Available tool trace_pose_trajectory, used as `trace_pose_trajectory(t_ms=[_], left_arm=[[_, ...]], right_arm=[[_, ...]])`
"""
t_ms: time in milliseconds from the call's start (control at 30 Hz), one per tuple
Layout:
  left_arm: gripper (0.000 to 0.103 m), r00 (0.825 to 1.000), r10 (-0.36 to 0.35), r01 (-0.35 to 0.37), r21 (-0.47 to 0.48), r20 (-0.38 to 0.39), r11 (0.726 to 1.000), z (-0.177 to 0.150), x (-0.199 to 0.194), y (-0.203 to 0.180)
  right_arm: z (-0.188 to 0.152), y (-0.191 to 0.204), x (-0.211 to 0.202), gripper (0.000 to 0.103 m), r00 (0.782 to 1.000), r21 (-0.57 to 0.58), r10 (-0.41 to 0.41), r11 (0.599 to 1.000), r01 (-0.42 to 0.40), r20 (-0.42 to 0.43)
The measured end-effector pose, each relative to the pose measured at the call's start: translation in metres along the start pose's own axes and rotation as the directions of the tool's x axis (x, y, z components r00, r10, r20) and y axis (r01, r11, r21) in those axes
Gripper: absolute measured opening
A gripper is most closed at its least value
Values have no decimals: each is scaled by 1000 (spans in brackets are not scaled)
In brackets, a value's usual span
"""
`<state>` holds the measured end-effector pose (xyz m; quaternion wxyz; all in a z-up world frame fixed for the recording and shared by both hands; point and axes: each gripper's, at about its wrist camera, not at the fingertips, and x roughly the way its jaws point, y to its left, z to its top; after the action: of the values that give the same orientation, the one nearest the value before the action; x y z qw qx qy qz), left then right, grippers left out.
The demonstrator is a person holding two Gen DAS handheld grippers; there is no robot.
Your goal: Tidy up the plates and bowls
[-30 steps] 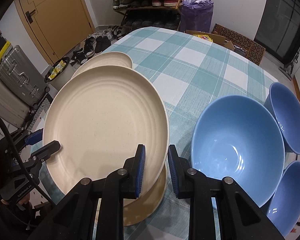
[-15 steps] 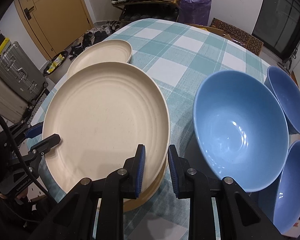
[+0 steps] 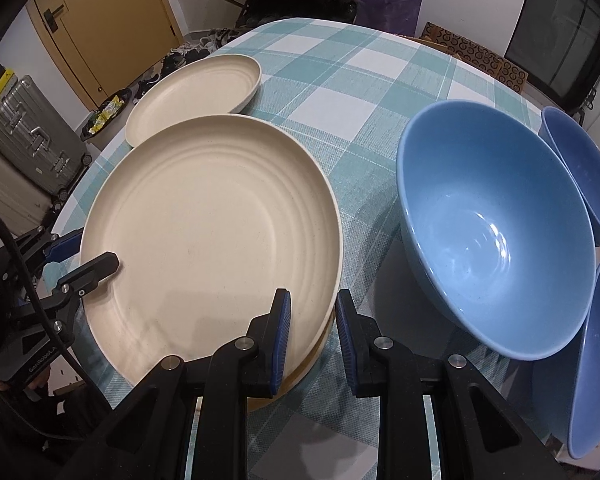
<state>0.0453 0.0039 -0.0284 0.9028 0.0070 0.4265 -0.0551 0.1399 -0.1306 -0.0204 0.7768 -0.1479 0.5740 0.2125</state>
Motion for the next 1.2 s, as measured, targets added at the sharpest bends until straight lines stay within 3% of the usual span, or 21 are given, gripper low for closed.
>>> trace_pose_trajectory(t_ms=[867, 1200], left_arm=[[34, 999, 20, -19, 43, -30, 999, -9, 6, -6], [35, 999, 9, -7, 33, -51, 999, -10, 9, -4]], right_arm=[[-5, 13, 13, 24, 997, -45, -69, 997, 68, -40], [-6, 23, 14, 24, 998, -71, -40, 997, 37, -38]])
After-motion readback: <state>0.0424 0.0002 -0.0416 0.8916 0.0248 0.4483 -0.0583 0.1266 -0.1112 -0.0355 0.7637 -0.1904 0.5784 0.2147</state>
